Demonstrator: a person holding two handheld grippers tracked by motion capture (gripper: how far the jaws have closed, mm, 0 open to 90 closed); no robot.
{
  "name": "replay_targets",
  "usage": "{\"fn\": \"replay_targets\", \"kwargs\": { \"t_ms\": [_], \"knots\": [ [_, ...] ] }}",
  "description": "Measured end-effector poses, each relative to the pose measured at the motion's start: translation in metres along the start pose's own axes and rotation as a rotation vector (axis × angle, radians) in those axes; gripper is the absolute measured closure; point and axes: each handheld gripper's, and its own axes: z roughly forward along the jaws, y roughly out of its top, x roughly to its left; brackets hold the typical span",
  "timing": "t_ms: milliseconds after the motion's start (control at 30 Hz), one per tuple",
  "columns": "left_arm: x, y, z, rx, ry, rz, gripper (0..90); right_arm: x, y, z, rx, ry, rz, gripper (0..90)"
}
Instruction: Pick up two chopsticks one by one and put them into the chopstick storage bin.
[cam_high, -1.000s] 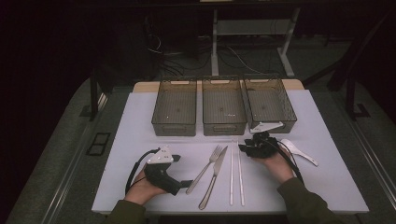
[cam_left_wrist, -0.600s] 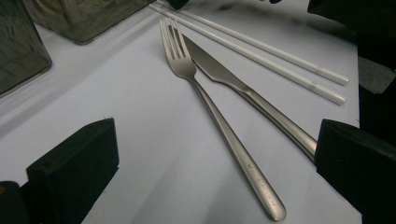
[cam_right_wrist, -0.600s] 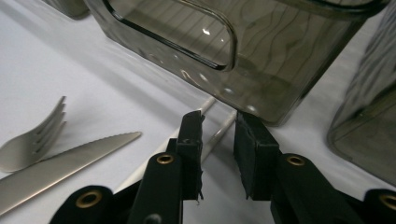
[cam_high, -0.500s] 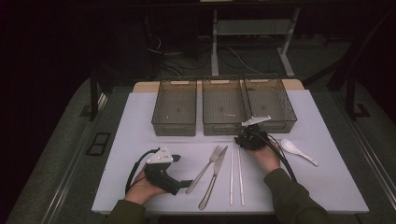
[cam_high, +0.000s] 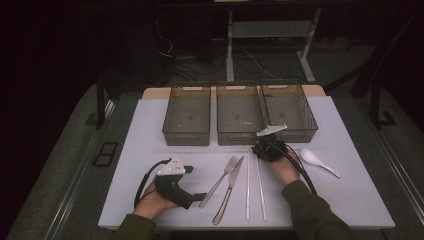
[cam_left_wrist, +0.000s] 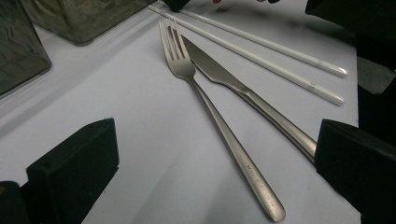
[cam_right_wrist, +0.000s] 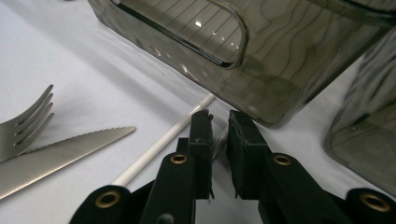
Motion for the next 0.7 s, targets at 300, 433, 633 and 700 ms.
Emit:
{"fn": "replay_targets", "kwargs": {
  "t_ms": [300,433,633,700],
  "knots": [
    [0.0000,0.0000,0.0000,-0.001,0.000,-0.001,0.0,0.0006,0.0015,-0.0014,0.020,0.000,-0.034,83.3],
    [0.0000,0.0001,0.0001,0.000,-0.001,0.001,0.0,0.0001,0.0013,-0.0020,0.026,0.000,-0.043,83.8],
    [0.0000,0.0001,0.0001,-0.001,-0.001,-0.001,0.0,0.0003,0.0019,-0.0024,0.036,0.004,-0.061,84.6],
    [0.0001,0.0001,0.0001,0.000,-0.002,0.002,0.0,0.0002,0.0020,-0.0026,0.038,0.003,-0.068,85.0]
  ]
}}
